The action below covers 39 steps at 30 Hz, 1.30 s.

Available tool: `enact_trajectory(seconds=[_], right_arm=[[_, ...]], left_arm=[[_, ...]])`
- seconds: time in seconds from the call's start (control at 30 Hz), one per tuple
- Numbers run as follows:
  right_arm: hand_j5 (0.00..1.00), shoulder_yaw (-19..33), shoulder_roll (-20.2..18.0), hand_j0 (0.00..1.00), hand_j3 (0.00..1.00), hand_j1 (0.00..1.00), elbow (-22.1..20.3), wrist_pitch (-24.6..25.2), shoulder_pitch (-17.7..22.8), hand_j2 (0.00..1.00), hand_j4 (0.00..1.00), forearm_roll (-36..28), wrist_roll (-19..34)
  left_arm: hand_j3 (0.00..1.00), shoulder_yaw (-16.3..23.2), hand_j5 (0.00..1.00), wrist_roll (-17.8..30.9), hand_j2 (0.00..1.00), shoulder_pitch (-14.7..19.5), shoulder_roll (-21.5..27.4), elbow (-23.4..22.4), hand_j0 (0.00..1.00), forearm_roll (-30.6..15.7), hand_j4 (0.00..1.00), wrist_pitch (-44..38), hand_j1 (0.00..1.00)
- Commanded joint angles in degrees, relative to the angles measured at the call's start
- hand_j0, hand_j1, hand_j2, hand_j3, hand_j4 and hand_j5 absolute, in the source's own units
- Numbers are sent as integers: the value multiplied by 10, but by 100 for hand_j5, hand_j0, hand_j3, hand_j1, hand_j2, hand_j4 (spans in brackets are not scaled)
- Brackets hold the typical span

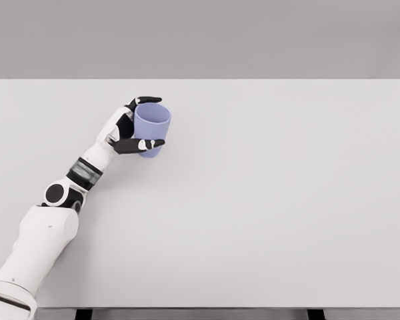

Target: Flip the cup with left arm and place it on the table

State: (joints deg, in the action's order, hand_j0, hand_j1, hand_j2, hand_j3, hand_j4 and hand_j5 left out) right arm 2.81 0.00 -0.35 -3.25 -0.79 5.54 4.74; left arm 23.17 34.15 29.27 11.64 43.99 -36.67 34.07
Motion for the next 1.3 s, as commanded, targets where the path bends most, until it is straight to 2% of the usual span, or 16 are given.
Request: enact_trajectory(seconds=[0.0,0.03,0.1,0.13,0.43,0.67,0.8,1.03,1.27], right_arm=[[100,0,0,100,100,100,0,0,0,100,100,0,0],[100,0,0,100,100,100,0,0,0,100,100,0,0],[100,0,0,100,100,100,0,0,-1,100,100,0,0],[100,0,0,100,100,100,0,0,0,100,100,0,0],[100,0,0,100,100,100,0,0,0,100,100,0,0],[100,0,0,100,100,100,0,0,0,100,100,0,0],[100,0,0,100,100,100,0,0,0,100,100,0,0],[100,0,0,100,100,100,0,0,0,100,100,0,0],[100,0,0,100,100,100,0,-1,0,100,100,0,0]], left_arm=[[77,11,77,9,77,0,-9,-26,77,-46,77,9,77],[82,10,82,9,82,0,-8,-26,82,-46,82,9,82],[99,10,99,9,99,0,-6,-23,99,-46,99,9,99],[100,10,100,9,100,0,-6,-22,100,-47,100,9,100],[100,6,100,9,100,-2,0,-15,100,-49,100,9,100],[100,-4,100,9,100,-2,48,20,100,-52,100,9,100],[100,-4,100,9,100,-3,78,58,100,-53,100,9,100],[100,2,100,9,100,-13,77,84,100,-46,100,9,100],[100,9,100,9,100,-16,63,87,100,-23,100,9,100]])
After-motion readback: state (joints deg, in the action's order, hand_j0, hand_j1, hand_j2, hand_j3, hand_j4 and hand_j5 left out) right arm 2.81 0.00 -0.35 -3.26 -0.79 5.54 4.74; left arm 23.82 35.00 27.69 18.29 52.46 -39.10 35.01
